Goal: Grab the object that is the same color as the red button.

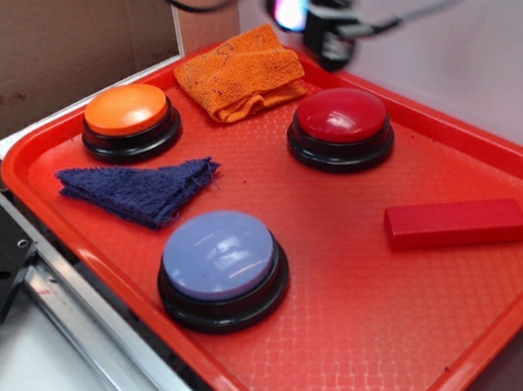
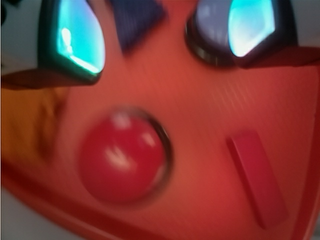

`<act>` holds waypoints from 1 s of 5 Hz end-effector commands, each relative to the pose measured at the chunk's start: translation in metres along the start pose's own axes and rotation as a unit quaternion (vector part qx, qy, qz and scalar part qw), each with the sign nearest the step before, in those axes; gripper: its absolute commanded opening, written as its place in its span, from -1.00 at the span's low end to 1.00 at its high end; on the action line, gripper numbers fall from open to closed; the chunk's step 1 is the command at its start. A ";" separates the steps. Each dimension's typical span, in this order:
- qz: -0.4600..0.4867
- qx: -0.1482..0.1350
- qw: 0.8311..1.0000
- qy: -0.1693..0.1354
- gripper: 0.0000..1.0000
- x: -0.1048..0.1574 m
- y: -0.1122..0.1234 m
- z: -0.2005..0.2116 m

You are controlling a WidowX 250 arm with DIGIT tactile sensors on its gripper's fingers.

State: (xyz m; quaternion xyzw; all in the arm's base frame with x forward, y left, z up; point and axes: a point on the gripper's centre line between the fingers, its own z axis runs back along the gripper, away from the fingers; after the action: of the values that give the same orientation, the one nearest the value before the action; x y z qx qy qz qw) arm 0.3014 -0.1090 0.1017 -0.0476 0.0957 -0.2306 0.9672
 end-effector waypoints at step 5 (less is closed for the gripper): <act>-0.113 0.035 0.993 0.015 1.00 0.057 -0.057 -0.020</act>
State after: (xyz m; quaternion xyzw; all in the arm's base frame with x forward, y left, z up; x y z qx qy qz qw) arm 0.3195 -0.1818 0.0425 -0.0103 0.1560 -0.3454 0.9254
